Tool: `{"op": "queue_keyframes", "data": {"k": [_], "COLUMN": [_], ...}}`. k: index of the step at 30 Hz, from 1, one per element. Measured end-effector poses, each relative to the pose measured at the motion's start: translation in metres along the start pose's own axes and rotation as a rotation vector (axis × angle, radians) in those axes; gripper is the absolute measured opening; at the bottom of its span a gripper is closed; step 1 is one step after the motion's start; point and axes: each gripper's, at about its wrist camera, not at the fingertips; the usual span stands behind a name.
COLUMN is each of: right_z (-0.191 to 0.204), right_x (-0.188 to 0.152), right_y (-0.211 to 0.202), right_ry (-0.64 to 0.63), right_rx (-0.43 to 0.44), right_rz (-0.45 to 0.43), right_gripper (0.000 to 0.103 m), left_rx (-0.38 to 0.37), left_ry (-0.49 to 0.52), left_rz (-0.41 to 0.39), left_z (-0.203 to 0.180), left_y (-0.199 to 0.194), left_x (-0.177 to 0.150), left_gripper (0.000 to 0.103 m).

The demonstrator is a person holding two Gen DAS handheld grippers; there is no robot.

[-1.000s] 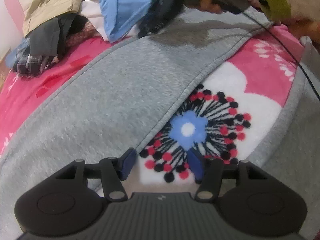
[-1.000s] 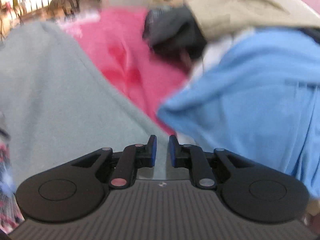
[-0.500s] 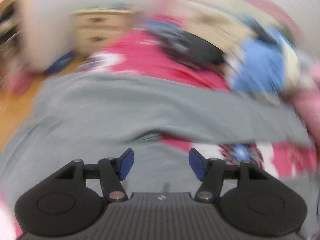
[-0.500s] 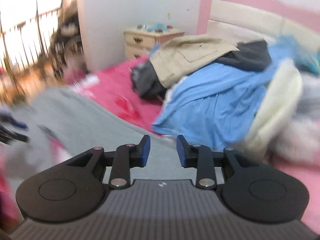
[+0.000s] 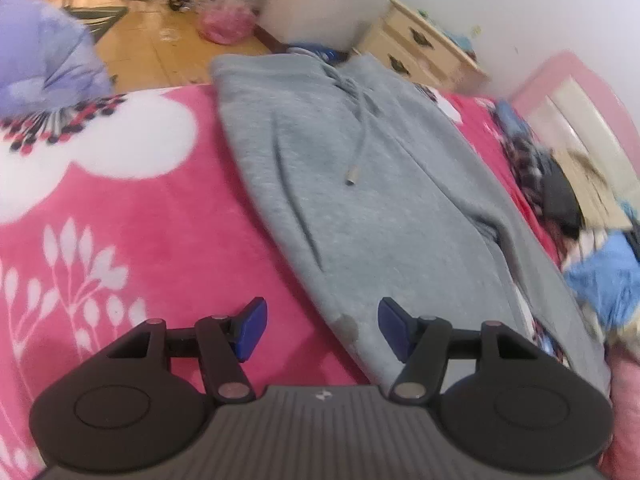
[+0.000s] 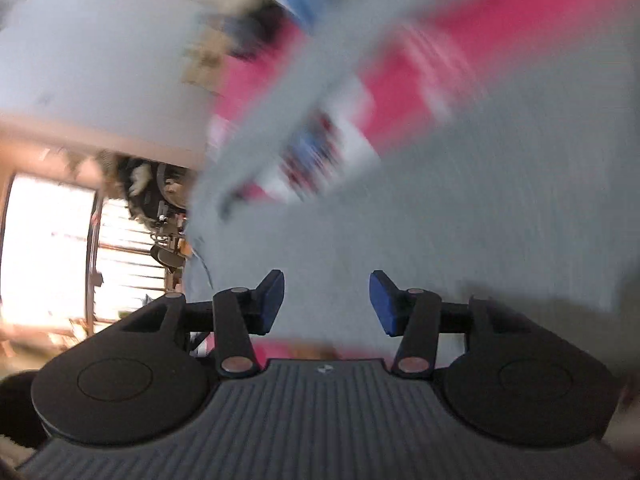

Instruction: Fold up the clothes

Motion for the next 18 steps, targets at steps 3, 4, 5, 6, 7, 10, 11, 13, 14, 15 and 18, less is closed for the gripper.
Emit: {"op": "queue_keyframes", "data": {"k": [3,4,5,6,7,10,11,13,14,15,18], "right_z": [-0.029,-0.034,-0.037,-0.04,-0.041,-0.048,-0.05,-0.054,-0.057,-0.059,-0.058], "right_x": [-0.021,-0.024,-0.026,-0.026,-0.027,-0.029,-0.029,-0.026,-0.024,-0.023,-0.017], "right_y": [0.022,0.024,0.026,0.027,0.026,0.03,0.033,0.04,0.046,0.049,0.05], "right_ry": [0.219,0.256,0.283,0.298,0.303,0.352,0.367,0.394,0.41,0.424,0.449], "right_rx": [-0.004,-0.011,-0.024,-0.045,-0.065,-0.113,-0.127,-0.136,-0.13,-0.123,-0.093], "right_rz": [0.119,0.126,0.124,0.113,0.105,0.086,0.077,0.06,0.054,0.048,0.004], "right_gripper": [0.051,0.054,0.056,0.057,0.06,0.06,0.06,0.06,0.061,0.061,0.062], "left_rx": [-0.013,-0.017,-0.015,-0.013,-0.011,-0.006,-0.008,-0.011,-0.011,-0.011,0.0], "left_ry": [-0.062,-0.082,-0.088,-0.093,-0.098,-0.126,-0.145,-0.183,-0.191,-0.199,-0.218], "left_rz": [-0.058,-0.077,-0.087,-0.097,-0.107,-0.152,-0.167,-0.196,-0.207,-0.218,-0.251], "left_z": [0.015,0.02,0.021,0.022,0.024,0.027,0.029,0.033,0.033,0.033,0.035], "left_y": [0.004,0.005,0.009,0.013,0.016,0.024,0.024,0.025,0.023,0.021,0.015], "left_x": [0.005,0.007,0.009,0.011,0.014,0.018,0.018,0.018,0.017,0.016,0.012], "left_gripper": [0.063,0.063,0.063,0.063,0.063,0.063,0.063,0.062,0.062,0.062,0.062]}}
Point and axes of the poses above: each gripper's, at about its wrist camera, not at the fingertips, and y roughly the way its jaws point, z to its left, x to its top, and after that the axes turned 15 degrees about -x, right-handed
